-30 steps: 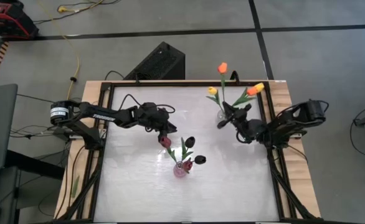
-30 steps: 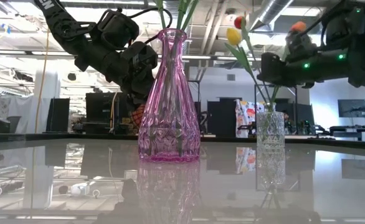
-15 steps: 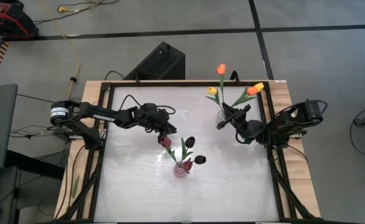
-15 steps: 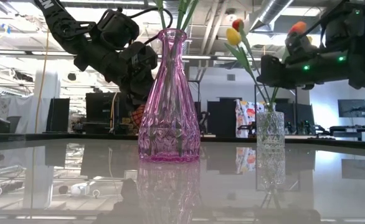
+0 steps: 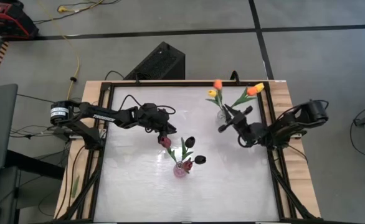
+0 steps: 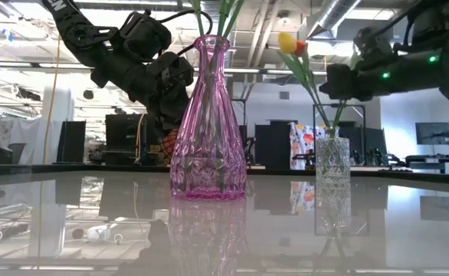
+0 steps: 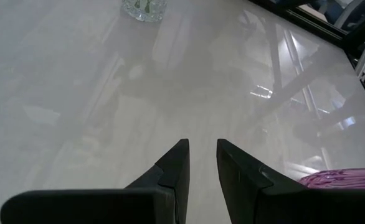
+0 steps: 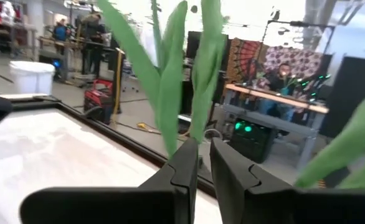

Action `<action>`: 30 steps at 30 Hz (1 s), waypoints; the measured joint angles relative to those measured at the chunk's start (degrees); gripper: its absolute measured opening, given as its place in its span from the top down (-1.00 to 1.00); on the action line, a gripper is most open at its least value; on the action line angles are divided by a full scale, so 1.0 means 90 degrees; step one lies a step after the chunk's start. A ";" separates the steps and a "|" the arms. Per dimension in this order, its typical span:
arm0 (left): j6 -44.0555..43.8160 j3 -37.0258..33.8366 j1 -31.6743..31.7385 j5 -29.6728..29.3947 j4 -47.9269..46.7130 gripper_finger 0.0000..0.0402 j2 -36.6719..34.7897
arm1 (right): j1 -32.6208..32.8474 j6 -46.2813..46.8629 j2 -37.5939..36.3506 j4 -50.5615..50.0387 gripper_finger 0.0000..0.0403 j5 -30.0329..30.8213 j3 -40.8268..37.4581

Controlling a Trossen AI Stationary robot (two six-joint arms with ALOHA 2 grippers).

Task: Sort flowers into vase by color
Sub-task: Put the orange flower into the transparent vase, then return to Home Position

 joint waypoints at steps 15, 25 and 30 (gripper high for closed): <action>-0.0007 0.0000 0.0002 0.0000 0.0004 0.66 0.0000 | 0.1144 -0.1102 -0.1086 -0.0100 0.64 0.0670 0.0001; -0.0136 0.0000 0.0000 0.0000 0.0019 0.66 0.0000 | 0.2138 -0.0205 -0.1502 -0.3081 0.64 0.0663 0.1243; -0.0262 0.0002 0.0005 0.0324 -0.0195 0.66 -0.0030 | 0.2431 0.1659 -0.1725 -0.6739 0.64 -0.0048 0.2467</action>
